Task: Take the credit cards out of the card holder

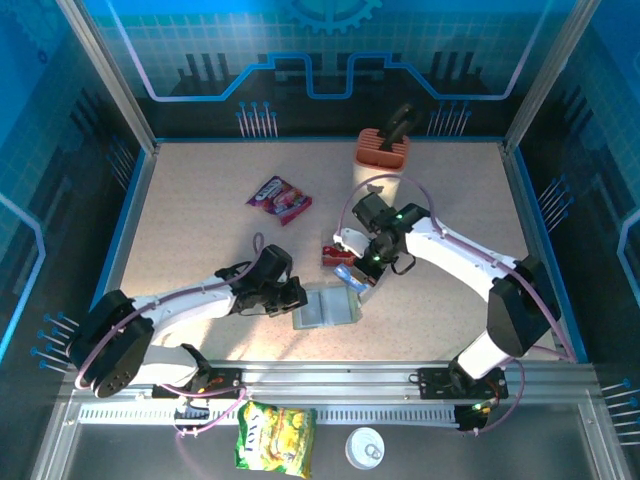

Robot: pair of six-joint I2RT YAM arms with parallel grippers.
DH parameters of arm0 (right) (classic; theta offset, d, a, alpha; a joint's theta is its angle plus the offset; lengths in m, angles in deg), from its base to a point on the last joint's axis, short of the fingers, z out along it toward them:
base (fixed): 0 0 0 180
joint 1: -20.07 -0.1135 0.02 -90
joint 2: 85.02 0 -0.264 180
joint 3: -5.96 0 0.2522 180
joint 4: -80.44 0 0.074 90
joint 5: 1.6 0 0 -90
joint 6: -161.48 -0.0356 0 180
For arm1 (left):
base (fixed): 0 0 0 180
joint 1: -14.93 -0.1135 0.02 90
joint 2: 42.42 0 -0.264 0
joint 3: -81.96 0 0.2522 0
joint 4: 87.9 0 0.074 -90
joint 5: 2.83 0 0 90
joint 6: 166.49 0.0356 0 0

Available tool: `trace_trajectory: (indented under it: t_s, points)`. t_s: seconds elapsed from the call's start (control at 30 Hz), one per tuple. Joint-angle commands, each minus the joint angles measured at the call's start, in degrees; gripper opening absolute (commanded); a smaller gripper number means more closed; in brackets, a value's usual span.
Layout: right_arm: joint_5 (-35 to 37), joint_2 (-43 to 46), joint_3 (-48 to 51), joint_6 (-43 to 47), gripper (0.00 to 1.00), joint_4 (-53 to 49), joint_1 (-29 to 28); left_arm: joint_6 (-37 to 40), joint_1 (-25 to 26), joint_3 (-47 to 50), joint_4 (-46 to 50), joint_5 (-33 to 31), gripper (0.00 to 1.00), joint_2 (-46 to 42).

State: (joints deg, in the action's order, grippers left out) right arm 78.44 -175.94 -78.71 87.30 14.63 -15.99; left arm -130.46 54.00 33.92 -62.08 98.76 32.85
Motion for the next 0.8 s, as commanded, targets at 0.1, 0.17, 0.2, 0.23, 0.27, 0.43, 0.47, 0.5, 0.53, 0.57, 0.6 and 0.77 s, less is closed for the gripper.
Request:
trace_trajectory:
  t_s: [0.1, 0.17, 0.2, 0.23, 0.27, 0.43, 0.47, 0.5, 0.53, 0.57, 0.6, 0.77]
  points:
    - [2.71, -6.80, -10.89, 14.50, 0.00, -7.61, 4.02, -0.08, 0.19, 1.05, 2.45, -1.62, 0.10, -2.57]
    - [2.26, -9.36, -14.75, 16.33, 0.00, -9.58, 5.11, -0.33, 0.22, 1.15, 2.62, -1.84, 0.10, -3.01]
    - [1.88, -10.34, -16.30, 17.20, 0.00, -10.30, 5.41, -0.42, 0.26, 1.36, 2.62, -1.92, 0.10, -3.26]
    - [1.37, -11.46, -18.13, 18.11, 0.00, -11.12, 5.83, -0.64, 0.26, 1.47, 2.59, -2.09, 0.10, -3.54]
    - [0.81, -12.53, -20.00, 19.12, 0.00, -11.92, 6.23, -0.76, 0.28, 1.63, 2.54, -2.18, 0.10, -3.87]
    - [-0.13, -18.64, -29.13, 21.57, 0.00, -15.97, 7.81, -0.80, 0.19, 1.52, 3.24, -2.63, 0.10, -4.49]
    - [-0.24, -20.11, -31.05, 21.83, 0.00, -16.80, 8.17, -0.88, 0.17, 1.55, 3.24, -2.63, 0.10, -4.51]
    - [-0.52, -21.43, -32.66, 21.97, 0.00, -17.51, 8.34, -0.87, 0.24, 1.56, 3.24, -2.71, 0.10, -4.53]
    - [-0.84, -22.79, -34.41, 22.14, 0.00, -18.26, 8.49, -0.88, 0.15, 1.49, 3.32, -2.72, 0.10, -4.56]
    - [-1.17, -23.90, -35.76, 22.40, 0.00, -18.74, 8.63, -0.89, 0.26, 1.49, 3.33, -2.72, 0.10, -4.53]
    - [-1.35, -24.78, -36.75, 22.76, 0.00, -19.04, 8.70, -0.87, 0.14, 1.41, 3.37, -2.79, 0.10, -4.56]
    - [-1.21, -28.85, -41.14, 23.99, 0.00, -20.20, 9.20, -0.96, 0.18, 1.28, 3.68, -3.15, 0.10, -4.68]
